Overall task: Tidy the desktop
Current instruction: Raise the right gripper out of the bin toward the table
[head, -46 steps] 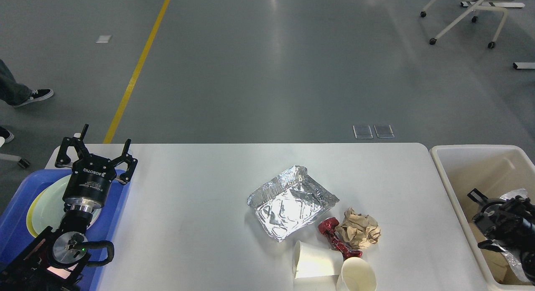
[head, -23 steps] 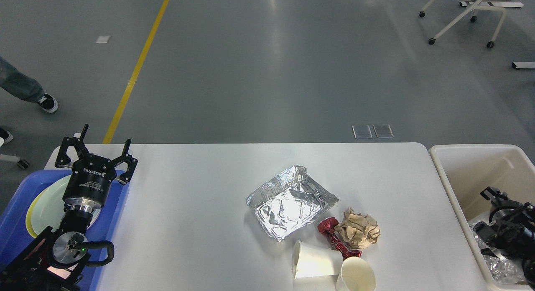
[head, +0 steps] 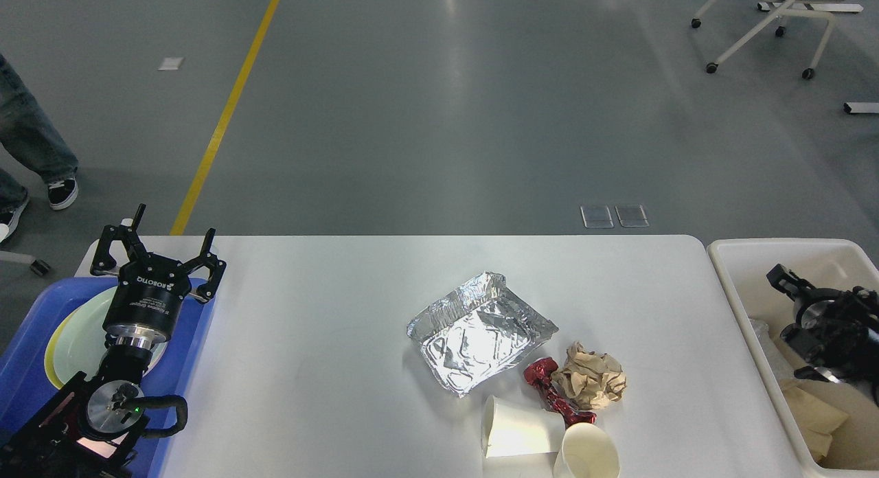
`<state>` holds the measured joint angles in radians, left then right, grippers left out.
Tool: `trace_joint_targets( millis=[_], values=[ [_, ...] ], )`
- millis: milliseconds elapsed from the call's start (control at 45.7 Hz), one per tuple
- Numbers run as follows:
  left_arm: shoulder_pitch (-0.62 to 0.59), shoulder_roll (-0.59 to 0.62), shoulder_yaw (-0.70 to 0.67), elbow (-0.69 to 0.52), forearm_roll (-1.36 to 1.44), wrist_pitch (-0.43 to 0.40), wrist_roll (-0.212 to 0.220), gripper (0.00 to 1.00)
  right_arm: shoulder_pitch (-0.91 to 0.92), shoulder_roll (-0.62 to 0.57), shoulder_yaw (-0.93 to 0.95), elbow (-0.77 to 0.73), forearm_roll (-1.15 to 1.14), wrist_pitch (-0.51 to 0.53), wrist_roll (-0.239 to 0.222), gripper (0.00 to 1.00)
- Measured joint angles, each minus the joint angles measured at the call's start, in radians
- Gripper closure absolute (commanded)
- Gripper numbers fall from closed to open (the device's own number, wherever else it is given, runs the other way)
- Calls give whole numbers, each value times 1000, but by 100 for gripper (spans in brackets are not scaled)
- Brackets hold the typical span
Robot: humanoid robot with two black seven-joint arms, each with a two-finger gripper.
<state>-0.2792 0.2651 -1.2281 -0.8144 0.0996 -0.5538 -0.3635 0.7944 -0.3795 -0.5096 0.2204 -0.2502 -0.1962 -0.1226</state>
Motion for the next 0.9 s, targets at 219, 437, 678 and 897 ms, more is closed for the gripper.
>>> trace_joint_targets(
  millis=[219,437,678,897],
  values=[
    [0,0,0,0,0,0,0,4,241,-150,-31,279,-215,242,-1,0],
    [0,1,0,-1,0,0,2,4,640,-184,-333,561,-263,546,-2,0],
    [0,1,-1,0,0,0,2,4,1010,-69,-535,790,-139,763,-7,0],
    [0,0,0,1,0,0,2,4,1279,24,-589,970,-3,930,-13,0]
  ],
)
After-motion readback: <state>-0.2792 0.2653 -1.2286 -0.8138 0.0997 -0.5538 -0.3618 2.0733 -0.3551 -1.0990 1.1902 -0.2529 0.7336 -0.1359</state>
